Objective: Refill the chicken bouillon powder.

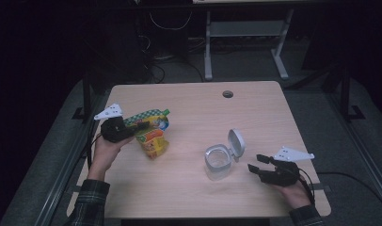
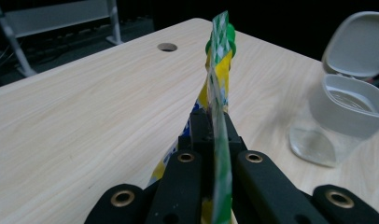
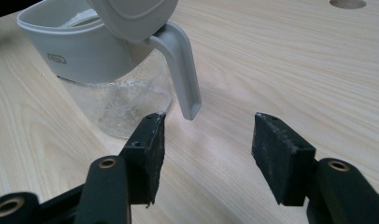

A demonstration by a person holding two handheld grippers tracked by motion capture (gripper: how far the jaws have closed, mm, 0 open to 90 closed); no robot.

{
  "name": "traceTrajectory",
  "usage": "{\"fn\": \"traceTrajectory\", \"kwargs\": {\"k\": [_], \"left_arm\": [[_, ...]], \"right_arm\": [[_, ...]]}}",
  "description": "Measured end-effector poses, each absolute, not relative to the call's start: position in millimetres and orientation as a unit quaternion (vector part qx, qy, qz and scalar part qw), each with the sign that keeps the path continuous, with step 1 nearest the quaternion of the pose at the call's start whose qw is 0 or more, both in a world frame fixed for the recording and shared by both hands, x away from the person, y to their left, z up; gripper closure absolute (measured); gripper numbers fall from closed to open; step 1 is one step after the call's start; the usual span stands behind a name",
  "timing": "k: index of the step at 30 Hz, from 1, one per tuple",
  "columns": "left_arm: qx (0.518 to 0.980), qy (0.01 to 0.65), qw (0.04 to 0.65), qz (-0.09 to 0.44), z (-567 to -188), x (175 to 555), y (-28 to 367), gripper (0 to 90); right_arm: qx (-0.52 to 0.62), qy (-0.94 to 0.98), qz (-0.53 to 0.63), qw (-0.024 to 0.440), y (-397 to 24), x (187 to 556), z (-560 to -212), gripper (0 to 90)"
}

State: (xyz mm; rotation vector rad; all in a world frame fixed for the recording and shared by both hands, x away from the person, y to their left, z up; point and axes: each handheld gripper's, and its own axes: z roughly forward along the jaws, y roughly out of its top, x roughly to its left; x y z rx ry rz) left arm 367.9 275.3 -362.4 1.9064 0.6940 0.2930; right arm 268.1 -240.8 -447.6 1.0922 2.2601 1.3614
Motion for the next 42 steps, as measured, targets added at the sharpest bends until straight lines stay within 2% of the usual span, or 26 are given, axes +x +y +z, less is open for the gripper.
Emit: {"fn": "traceTrajectory", "kwargs": {"k": [12,18,19,25,27,42], "left_arm": [[0.798,0.283,0.519,0.121,-348,356,273,90.0],[0.793,0.278,0.53,0.115,-339,350,274,90.0],[0.791,0.28,0.532,0.115,-338,348,273,90.0],[0.791,0.275,0.536,0.11,-329,343,272,90.0],[0.789,0.273,0.539,0.107,-327,341,271,90.0],[0.785,0.263,0.554,0.084,-313,333,268,90.0]], "right_arm": [[0.383,0.776,0.478,0.148,-241,260,-441,43.9],[0.375,0.783,0.476,0.143,-238,249,-441,47.9],[0.373,0.784,0.476,0.145,-237,247,-440,50.7],[0.358,0.794,0.473,0.134,-230,241,-437,81.7],[0.352,0.797,0.472,0.13,-229,241,-436,89.4],[0.301,0.804,0.5,0.11,-206,230,-417,89.6]]}}
